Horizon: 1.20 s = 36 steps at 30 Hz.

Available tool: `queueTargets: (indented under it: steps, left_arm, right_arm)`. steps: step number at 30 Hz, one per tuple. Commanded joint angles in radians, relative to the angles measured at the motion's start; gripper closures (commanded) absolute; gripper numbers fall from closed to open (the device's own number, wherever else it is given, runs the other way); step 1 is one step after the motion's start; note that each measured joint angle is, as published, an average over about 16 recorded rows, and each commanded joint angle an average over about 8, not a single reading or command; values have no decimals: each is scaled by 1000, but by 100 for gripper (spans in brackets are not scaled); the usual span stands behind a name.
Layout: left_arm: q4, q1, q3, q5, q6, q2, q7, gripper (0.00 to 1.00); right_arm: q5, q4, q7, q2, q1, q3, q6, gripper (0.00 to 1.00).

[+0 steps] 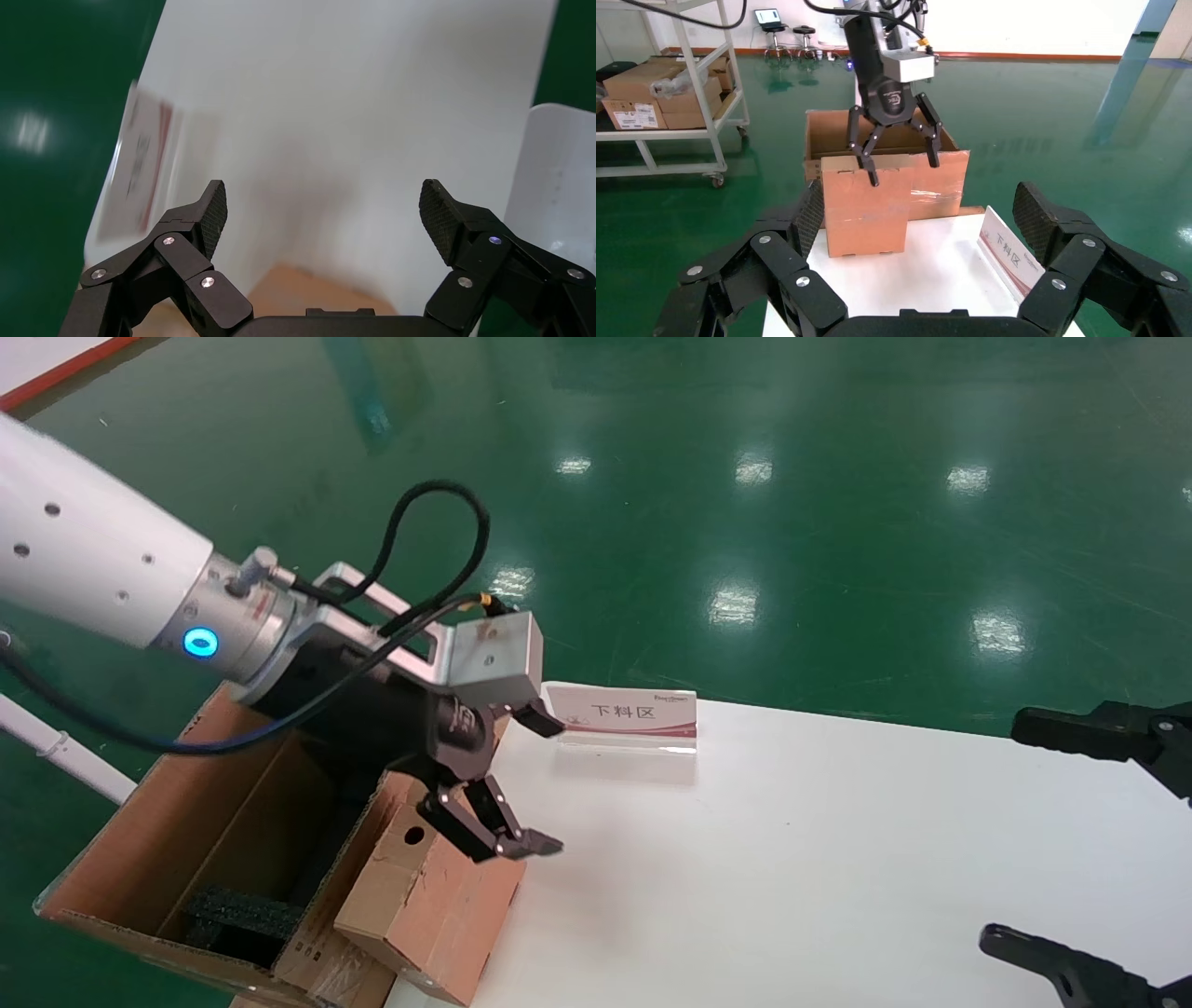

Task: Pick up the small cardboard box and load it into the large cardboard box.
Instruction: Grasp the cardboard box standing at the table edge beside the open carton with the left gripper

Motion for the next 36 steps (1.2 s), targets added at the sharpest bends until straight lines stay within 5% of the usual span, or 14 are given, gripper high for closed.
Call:
queueTargets:
  steps: [1, 20, 36]
  left_arm:
    - [1, -58, 67, 13, 0, 9, -56, 0]
    - [-10, -458, 676, -23, -9, 131, -392, 0]
    - [-12, -551, 927, -67, -55, 182, -555, 0]
  right_arm:
    - [0, 0, 0, 0, 0, 0, 0, 0]
    - [1, 0, -1, 1, 0, -2, 1, 0]
    - [2, 0, -1, 1, 1, -3, 1, 0]
